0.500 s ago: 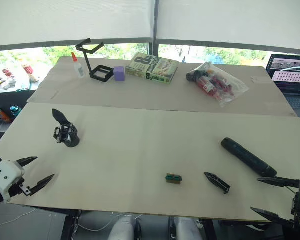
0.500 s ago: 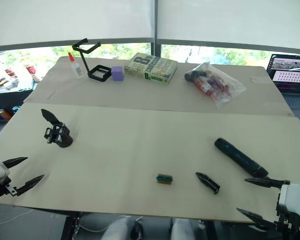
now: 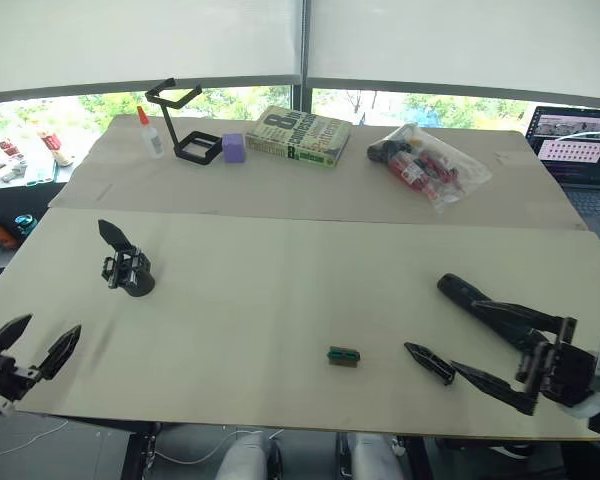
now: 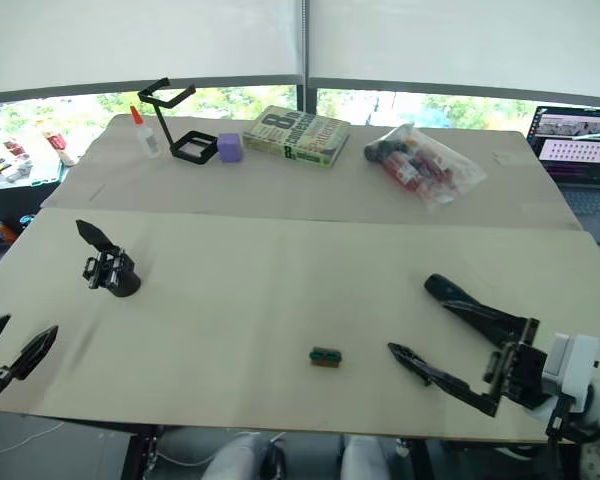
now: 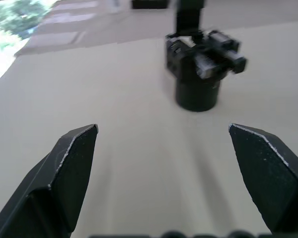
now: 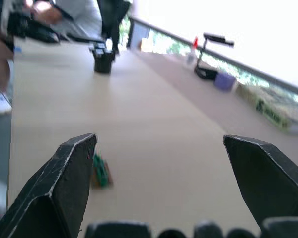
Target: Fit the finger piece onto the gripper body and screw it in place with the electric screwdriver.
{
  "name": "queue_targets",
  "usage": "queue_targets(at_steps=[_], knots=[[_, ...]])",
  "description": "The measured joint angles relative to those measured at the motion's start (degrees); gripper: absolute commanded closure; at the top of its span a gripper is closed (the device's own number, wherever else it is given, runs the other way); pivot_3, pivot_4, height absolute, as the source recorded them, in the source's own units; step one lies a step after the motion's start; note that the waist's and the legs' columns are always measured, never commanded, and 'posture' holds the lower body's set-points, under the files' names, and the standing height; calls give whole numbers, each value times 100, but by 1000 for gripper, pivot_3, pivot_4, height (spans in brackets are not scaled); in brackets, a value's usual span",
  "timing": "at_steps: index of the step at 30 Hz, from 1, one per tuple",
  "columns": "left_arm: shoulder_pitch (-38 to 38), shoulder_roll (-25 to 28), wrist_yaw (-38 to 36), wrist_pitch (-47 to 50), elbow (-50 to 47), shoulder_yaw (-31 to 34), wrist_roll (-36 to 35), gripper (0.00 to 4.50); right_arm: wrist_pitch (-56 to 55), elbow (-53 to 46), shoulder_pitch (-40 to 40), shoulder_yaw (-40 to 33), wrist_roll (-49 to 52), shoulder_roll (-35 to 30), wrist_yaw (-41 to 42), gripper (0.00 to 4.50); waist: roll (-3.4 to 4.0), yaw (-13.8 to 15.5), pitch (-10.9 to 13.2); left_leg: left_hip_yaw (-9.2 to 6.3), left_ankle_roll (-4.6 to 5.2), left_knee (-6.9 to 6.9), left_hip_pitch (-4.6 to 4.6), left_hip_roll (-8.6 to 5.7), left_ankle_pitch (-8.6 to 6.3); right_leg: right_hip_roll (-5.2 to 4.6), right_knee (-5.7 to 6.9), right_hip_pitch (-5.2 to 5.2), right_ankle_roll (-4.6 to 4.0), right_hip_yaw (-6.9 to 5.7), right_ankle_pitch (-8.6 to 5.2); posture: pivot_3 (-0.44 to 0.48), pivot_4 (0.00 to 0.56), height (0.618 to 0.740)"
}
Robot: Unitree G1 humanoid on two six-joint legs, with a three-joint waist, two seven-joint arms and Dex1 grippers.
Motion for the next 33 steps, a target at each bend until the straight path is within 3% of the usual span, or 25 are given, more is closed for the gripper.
queue_targets(at_steps=[5, 12, 17, 23, 33], knots=[[272, -278, 228, 89, -359, -31, 5, 0, 170, -295, -190, 144, 242, 38, -171, 27, -15, 102, -7, -2, 11, 15, 3, -9, -51, -12, -6, -4, -4, -3, -2, 0, 150, 740], [-749, 163, 43, 321, -458, -952, 156, 0, 171, -63, -215, 142, 221, -79, 132, 27, -26, 166, -15, -1, 14, 16, 6, -13, 0, 8, -1, 23, -2, -10, 1, 0, 150, 740], [-1593, 440, -172, 271, 298, -1539, 504, 0, 160, -20, -208, 156, 213, -92, 292, 27, -22, 43, -17, 1, 8, 11, 7, -9, 3, 27, 0, 21, -2, -6, 1, 0, 150, 740], [-2616, 379, -65, -38, 1357, -2250, 1161, 0, 124, -65, -69, 132, 189, -64, 253, 27, -25, 25, -16, 1, 6, 15, 8, -11, 4, 24, -1, 30, 1, -7, 4, 0, 150, 740], [-3528, 243, 126, -550, 2548, -2504, 1463, 0, 99, -194, 70, 135, -2, -40, 86, 27, -24, 22, -16, 0, 3, 12, 15, -11, 5, 13, 1, 30, 0, -7, 7, 0, 150, 740]])
